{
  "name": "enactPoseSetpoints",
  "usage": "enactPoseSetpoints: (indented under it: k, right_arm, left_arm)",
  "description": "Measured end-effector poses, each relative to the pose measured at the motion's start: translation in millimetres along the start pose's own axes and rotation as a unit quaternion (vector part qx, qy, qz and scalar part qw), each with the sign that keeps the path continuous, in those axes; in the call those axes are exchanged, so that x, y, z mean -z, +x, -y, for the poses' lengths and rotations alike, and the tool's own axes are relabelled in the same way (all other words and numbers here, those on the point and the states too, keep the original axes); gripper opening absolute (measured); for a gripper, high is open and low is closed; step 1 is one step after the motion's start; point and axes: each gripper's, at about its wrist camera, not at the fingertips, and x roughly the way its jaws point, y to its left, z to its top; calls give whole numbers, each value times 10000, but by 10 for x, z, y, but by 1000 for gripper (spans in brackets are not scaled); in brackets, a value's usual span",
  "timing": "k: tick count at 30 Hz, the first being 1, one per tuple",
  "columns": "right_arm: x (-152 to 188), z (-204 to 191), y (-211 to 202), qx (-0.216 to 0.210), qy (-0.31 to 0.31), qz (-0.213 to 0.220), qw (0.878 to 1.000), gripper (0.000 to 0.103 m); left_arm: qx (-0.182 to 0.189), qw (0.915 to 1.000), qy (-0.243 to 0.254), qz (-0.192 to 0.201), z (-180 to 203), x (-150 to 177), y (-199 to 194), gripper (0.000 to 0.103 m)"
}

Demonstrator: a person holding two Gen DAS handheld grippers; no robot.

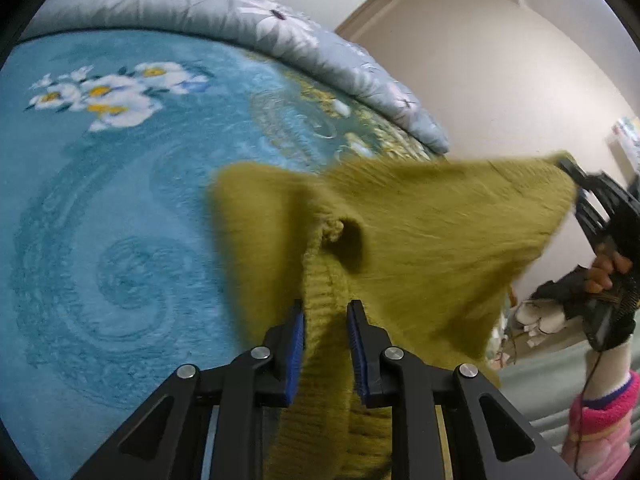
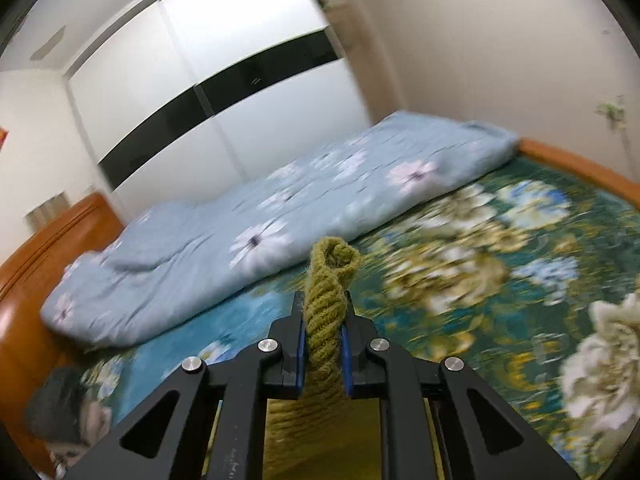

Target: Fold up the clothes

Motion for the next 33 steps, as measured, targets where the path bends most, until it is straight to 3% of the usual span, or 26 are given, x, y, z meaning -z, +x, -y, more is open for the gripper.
enactPoseSetpoints:
  k: [3, 8, 10, 12, 13, 15, 17, 21, 25, 27, 29, 31, 33]
  right_arm:
    - [-71, 323, -104, 562, 141, 231, 9981, 14]
    - [153, 802, 163, 1247, 432, -434, 9903, 15]
    - [255, 941, 215, 1370, 530, -601, 9873, 17]
    - [323, 1058, 188, 1410, 682, -701, 9852, 19]
    - [357, 1116, 174, 1430, 758, -750, 9840, 19]
    - [376, 1184, 83, 1467, 788, -736, 9833, 35]
    - [345, 1169, -43, 1576, 684, -605, 9833, 51]
    - [259, 1006, -302, 1963, 362, -193, 9797, 54]
    - [329, 472, -42, 1099, -94, -717, 9913, 54]
    - [460, 137, 219, 387, -207, -1277, 9908, 54]
    - [680, -215, 554, -249, -226, -1887, 9815, 54]
    - [928, -598, 908, -628, -357, -2394, 9682, 54]
    - [1095, -832, 1171, -714, -442, -2722, 9586, 54]
  left_arm:
    - [-71, 9999, -111, 8, -102, 6, -26, 21]
    - [30, 9998, -137, -106, -139, 109, -78, 26]
    - [52, 9997, -148, -177, -140, 179, -98, 31]
    - [78, 9995, -176, -252, -145, 253, -118, 46]
    - [107, 9994, -197, -252, -148, 287, -139, 49]
    - [175, 9992, -251, -241, -167, 360, -200, 60]
    - [265, 9990, -250, -255, -181, 433, -271, 63]
    - [478, 9981, -144, -347, -191, 582, -330, 70]
    - [688, 9963, -268, -445, -228, 641, -275, 71]
    - [721, 9960, -280, -444, -239, 651, -271, 71]
    - [722, 9962, -247, -425, -240, 655, -291, 71]
    - [692, 9966, -189, -402, -236, 653, -330, 72]
    - [671, 9968, -157, -399, -242, 650, -356, 74]
